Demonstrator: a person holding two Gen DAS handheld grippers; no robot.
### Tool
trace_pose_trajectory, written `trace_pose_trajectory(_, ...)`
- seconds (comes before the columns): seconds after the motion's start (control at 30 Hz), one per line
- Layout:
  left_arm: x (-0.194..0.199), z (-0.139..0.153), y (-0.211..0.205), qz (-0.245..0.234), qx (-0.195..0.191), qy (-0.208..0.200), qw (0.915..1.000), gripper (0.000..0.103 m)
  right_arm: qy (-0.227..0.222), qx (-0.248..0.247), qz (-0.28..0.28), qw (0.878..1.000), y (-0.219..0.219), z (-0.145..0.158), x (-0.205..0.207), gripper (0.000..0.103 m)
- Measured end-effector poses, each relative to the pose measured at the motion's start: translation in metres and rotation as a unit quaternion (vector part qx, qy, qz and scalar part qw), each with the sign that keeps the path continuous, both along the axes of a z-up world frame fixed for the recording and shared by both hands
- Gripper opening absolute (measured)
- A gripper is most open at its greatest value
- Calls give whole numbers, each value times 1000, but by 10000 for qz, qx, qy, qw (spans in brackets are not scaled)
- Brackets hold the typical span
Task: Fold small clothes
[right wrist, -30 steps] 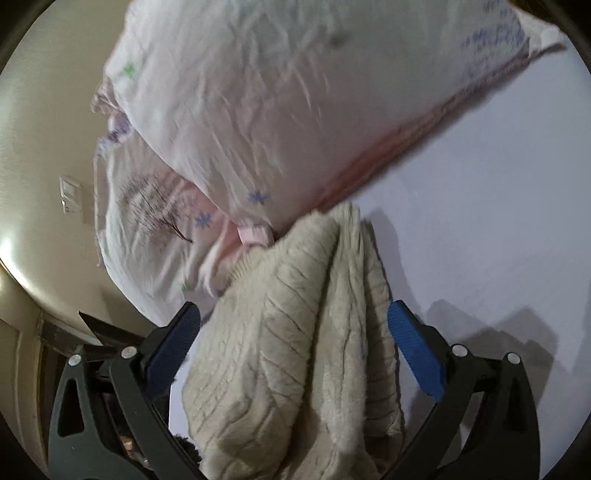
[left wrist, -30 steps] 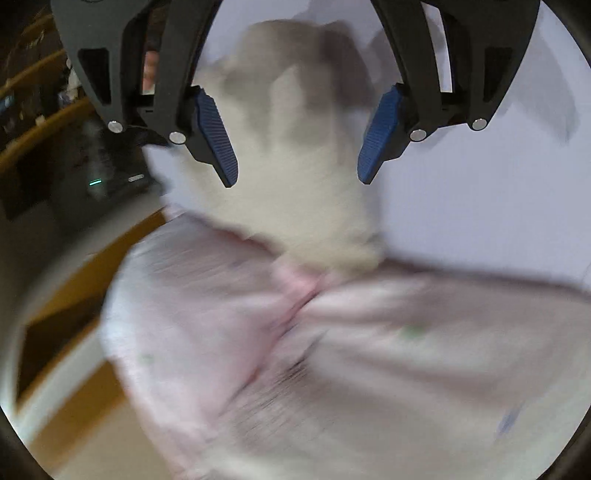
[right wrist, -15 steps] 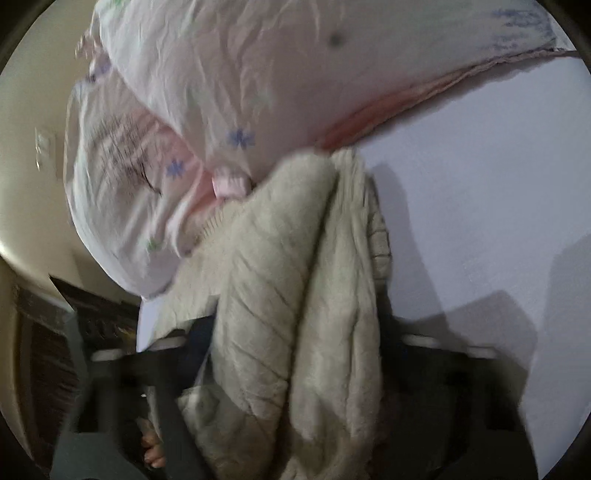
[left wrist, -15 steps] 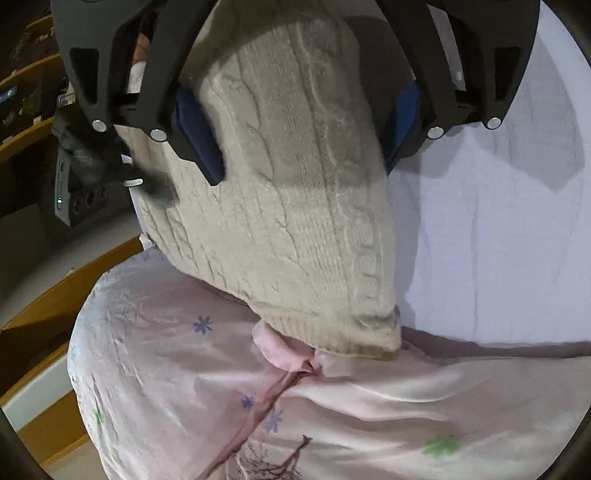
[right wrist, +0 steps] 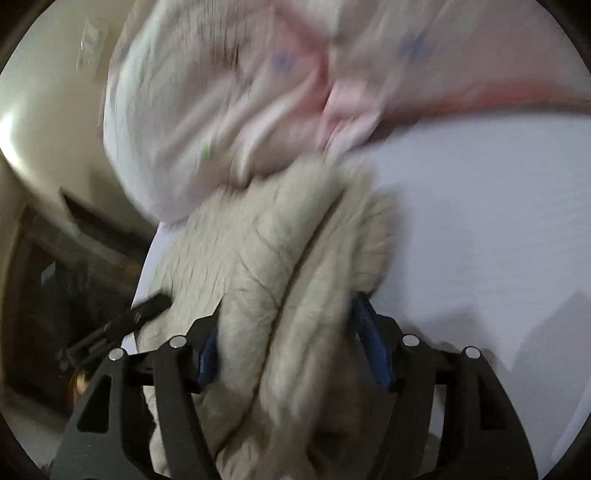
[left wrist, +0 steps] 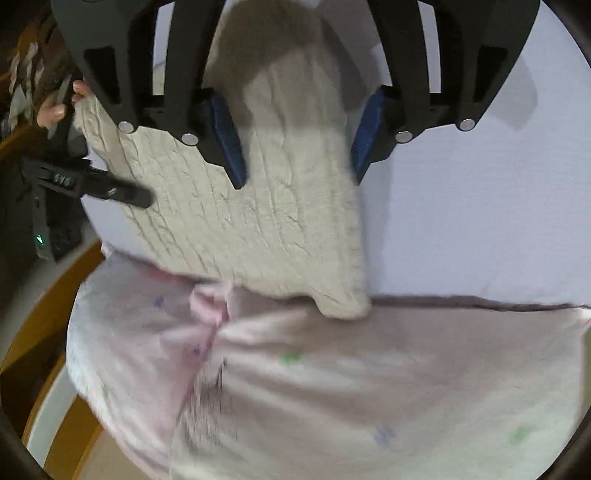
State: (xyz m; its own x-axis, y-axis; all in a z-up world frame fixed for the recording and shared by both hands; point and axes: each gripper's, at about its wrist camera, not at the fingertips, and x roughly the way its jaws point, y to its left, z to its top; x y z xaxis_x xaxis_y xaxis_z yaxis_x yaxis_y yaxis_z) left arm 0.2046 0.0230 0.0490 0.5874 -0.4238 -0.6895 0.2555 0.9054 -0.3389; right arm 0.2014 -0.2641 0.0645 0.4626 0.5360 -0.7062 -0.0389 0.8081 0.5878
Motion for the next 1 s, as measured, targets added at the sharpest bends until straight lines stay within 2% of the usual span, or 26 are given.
trace_pose_trajectory(0.03,-9,6,1,86,70,-200,9997,58,-421,-54,-343,9985,-10,20,-15,70)
trace_pose_trajectory(0.1,-32,22,0,166,145,-705,9973,59,-809,41,-463,9956,-15,42,-33,71)
trace_pose_trajectory(0.17,-45,31,-9,53,108,-960,9953,60,-615,-59,-157,9980,3,45,-33,71)
trace_pose_trajectory(0.2,-49,33,-13,-28,97,-1010,9948,60,-457,-210,-22,9987,11,41,-30,62)
trace_pose_trajectory(0.23,-51,33,-19,-125,107,-1033,9945,60,-285,-478,122,9984,28,33,-22,47)
trace_pose_trajectory(0.27,-51,31,-30,-278,155,-1050,9940,60,-201,-836,191,9961,41,24,-18,18)
trace_pose_trajectory(0.3,-52,29,-35,-348,196,-1033,9939,60,-254,-1166,177,9927,49,18,-19,15)
trace_pose_trajectory(0.37,-52,22,-46,-552,353,-903,9938,60,-473,-1005,-87,9938,36,20,-20,11)
trace_pose_trajectory(0.43,-51,13,-53,-778,409,-842,9926,48,-320,-661,-567,9957,6,14,-22,11)
trace_pose_trajectory(0.53,-53,8,-65,-904,680,-838,9900,46,-48,-734,-742,9945,-2,-7,-23,13)
trace_pose_trajectory(0.6,-56,7,-66,-933,832,-888,9882,46,-118,-1032,-727,9919,6,0,-27,28)
trace_pose_trajectory(0.67,-62,12,-56,-882,677,-927,9895,47,-456,-985,-846,9905,2,24,-45,31)
trace_pose_trajectory(0.7,-69,18,-46,-844,464,-997,9903,50,-730,-888,-814,9900,0,36,-55,36)
trace_pose_trajectory(0.73,-75,21,-38,-793,342,-1052,9907,60,-1054,-709,-619,9900,5,50,-71,40)
trace_pose_trajectory(0.8,-89,26,-21,-577,183,-1149,9915,67,-1237,-502,-189,9909,23,57,-89,46)
trace_pose_trajectory(0.87,-96,25,-11,-435,55,-1074,9932,69,-1042,-577,104,9928,40,46,-93,47)
trace_pose_trajectory(0.93,-102,17,-2,-286,-65,-814,9963,75,-399,-1061,70,9935,47,14,-80,47)
trace_pose_trajectory(0.97,-104,14,-1,-230,-54,-727,9971,76,-290,-1024,59,9943,47,2,-74,47)
trace_pose_trajectory(1.0,-107,9,1,-146,22,-626,9979,80,-448,-875,-36,9952,42,8,-79,47)
